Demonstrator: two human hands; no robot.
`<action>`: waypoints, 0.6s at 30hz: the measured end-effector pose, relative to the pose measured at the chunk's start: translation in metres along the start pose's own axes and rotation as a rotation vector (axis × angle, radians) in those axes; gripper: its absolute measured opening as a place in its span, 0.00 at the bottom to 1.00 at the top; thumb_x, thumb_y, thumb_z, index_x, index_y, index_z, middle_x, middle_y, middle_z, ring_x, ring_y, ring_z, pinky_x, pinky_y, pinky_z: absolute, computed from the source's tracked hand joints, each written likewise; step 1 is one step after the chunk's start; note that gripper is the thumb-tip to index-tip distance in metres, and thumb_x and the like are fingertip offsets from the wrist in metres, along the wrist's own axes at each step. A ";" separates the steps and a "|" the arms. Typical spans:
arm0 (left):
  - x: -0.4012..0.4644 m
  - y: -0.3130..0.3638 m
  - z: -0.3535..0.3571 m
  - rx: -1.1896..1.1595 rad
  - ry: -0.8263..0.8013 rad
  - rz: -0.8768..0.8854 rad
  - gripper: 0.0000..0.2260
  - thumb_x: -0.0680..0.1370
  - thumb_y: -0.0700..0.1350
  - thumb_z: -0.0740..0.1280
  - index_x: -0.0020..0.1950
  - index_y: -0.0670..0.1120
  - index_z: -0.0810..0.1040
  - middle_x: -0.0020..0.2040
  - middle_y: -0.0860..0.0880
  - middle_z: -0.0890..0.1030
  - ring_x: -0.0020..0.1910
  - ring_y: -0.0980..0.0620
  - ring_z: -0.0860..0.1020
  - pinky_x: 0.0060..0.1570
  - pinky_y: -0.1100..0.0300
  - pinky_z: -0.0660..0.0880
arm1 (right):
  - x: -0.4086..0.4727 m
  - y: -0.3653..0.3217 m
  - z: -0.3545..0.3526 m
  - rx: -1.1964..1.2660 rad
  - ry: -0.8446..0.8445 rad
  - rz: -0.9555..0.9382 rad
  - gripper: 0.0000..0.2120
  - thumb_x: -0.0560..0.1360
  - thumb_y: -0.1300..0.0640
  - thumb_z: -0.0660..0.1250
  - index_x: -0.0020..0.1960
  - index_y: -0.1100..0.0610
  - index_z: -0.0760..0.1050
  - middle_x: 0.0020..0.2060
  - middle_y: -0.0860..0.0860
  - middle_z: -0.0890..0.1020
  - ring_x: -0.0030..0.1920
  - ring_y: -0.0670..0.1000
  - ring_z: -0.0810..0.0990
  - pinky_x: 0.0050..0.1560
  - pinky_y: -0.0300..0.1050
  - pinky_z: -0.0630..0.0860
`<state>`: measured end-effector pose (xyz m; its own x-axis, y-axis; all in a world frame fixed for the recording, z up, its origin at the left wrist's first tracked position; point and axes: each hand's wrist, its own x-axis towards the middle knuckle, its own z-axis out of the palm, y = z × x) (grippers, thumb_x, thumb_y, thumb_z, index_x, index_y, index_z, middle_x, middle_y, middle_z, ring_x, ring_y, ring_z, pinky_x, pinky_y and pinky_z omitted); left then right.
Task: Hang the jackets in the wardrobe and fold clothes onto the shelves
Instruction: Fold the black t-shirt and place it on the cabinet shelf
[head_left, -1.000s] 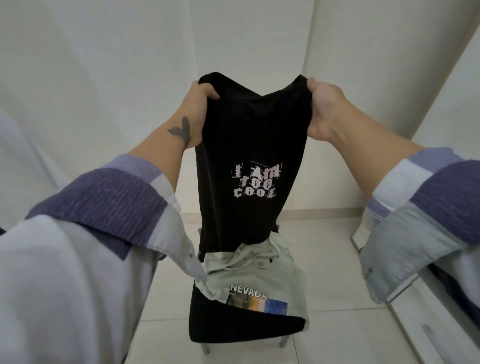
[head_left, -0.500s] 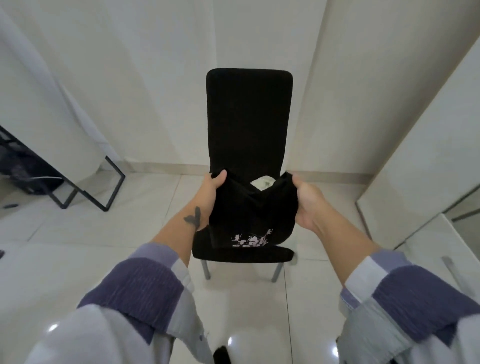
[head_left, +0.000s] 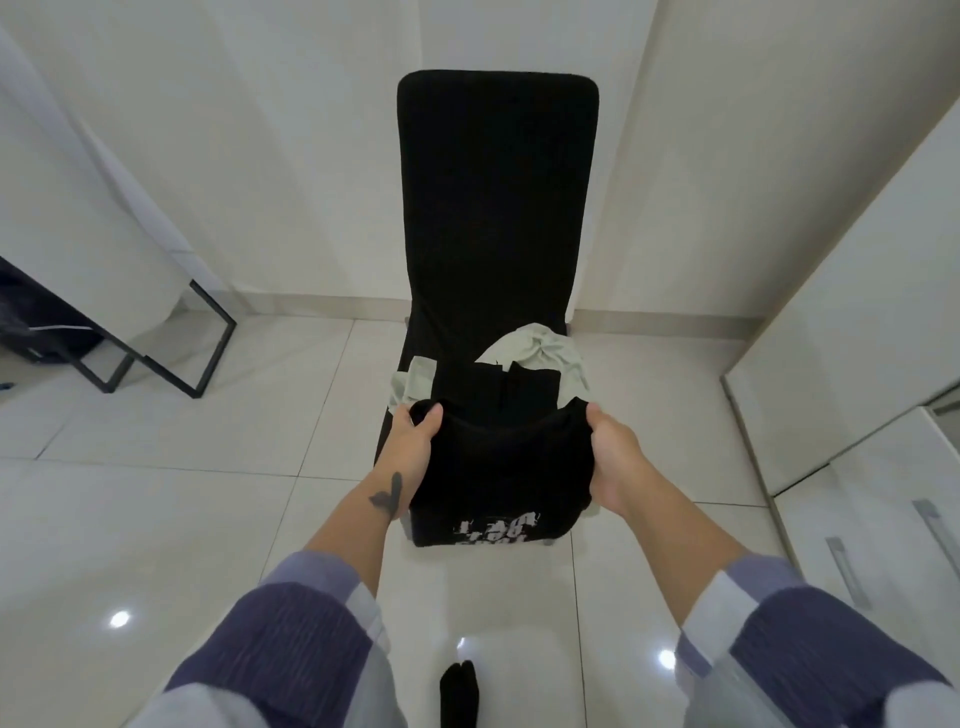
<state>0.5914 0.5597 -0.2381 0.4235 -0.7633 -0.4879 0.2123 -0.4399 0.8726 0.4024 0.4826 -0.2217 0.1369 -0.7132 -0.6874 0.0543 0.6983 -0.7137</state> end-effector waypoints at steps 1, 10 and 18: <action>0.017 0.004 0.002 0.000 0.005 0.006 0.18 0.81 0.53 0.58 0.70 0.49 0.63 0.62 0.46 0.74 0.61 0.44 0.74 0.65 0.43 0.70 | 0.017 -0.005 0.004 -0.011 0.010 -0.014 0.17 0.82 0.48 0.52 0.61 0.56 0.73 0.56 0.56 0.78 0.56 0.57 0.77 0.61 0.53 0.73; 0.233 -0.045 0.030 0.268 0.303 0.231 0.10 0.79 0.58 0.57 0.58 0.57 0.70 0.51 0.52 0.76 0.53 0.52 0.75 0.61 0.48 0.71 | 0.231 -0.001 0.042 -0.256 0.251 -0.283 0.16 0.83 0.49 0.49 0.64 0.58 0.65 0.51 0.52 0.73 0.49 0.50 0.74 0.54 0.45 0.74; 0.310 -0.072 0.040 0.879 0.462 0.348 0.17 0.82 0.53 0.53 0.68 0.49 0.67 0.63 0.50 0.71 0.61 0.50 0.70 0.52 0.55 0.66 | 0.339 0.024 0.048 -0.824 0.538 -0.568 0.16 0.83 0.49 0.49 0.62 0.58 0.64 0.36 0.52 0.75 0.37 0.57 0.76 0.41 0.51 0.72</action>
<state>0.6718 0.3360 -0.4535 0.6721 -0.7405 0.0048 -0.6214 -0.5604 0.5476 0.4976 0.2605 -0.4650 -0.1529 -0.9862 -0.0631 -0.7215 0.1550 -0.6749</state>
